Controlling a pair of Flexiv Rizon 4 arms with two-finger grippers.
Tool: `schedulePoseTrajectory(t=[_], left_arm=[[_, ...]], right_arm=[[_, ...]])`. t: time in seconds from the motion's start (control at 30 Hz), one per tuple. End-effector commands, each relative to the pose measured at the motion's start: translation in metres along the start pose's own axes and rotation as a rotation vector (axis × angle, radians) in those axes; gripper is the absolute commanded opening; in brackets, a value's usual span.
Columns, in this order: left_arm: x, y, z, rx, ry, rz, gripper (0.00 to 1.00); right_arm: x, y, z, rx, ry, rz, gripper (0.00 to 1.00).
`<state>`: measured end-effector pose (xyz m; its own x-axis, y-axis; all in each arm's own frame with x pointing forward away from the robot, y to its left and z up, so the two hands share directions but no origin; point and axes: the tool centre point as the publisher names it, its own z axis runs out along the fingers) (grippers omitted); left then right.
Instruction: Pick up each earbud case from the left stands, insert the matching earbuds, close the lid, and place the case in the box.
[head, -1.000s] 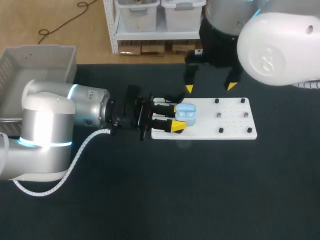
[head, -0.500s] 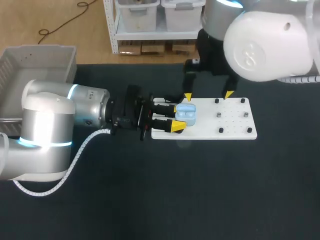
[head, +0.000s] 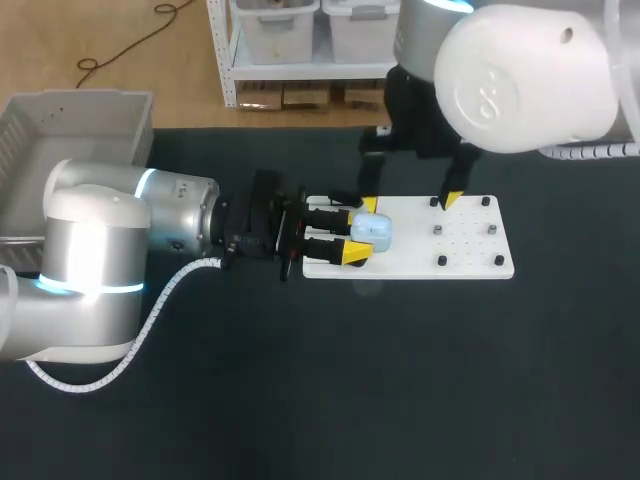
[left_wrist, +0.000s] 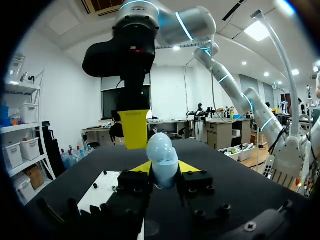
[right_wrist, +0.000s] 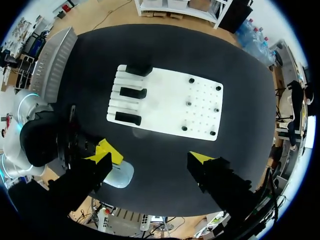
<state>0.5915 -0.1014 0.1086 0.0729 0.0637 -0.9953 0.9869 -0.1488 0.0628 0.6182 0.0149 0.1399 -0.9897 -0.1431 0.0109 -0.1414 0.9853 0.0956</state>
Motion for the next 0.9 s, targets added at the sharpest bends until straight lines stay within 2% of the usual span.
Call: schedulePoseTrajectory(t=[0.03, 0.13, 0.37, 0.53, 0.7, 0.9], left_arm=[[0.000, -0.002, 0.000, -0.006, 0.000, 0.002, 0.00], [0.000, -0.002, 0.000, -0.006, 0.000, 0.002, 0.00], [0.000, -0.002, 0.000, -0.006, 0.000, 0.002, 0.00], [0.000, -0.002, 0.000, -0.006, 0.000, 0.002, 0.00], [-0.018, -0.001, -0.021, -0.044, 0.026, 0.003, 0.00], [-0.044, 0.002, -0.063, -0.131, 0.079, -0.006, 0.00]], right_arm=[[0.004, 0.000, -0.002, -0.011, 0.009, 0.002, 1.00], [0.004, -0.002, -0.001, 0.007, -0.014, 0.005, 1.00], [0.000, -0.015, -0.033, -0.020, -0.225, 0.034, 1.00], [0.011, -0.032, -0.057, -0.061, -0.324, 0.017, 1.00], [0.031, -0.045, -0.071, -0.098, -0.381, -0.001, 1.00], [0.031, -0.045, -0.071, -0.098, -0.381, -0.001, 1.00]])
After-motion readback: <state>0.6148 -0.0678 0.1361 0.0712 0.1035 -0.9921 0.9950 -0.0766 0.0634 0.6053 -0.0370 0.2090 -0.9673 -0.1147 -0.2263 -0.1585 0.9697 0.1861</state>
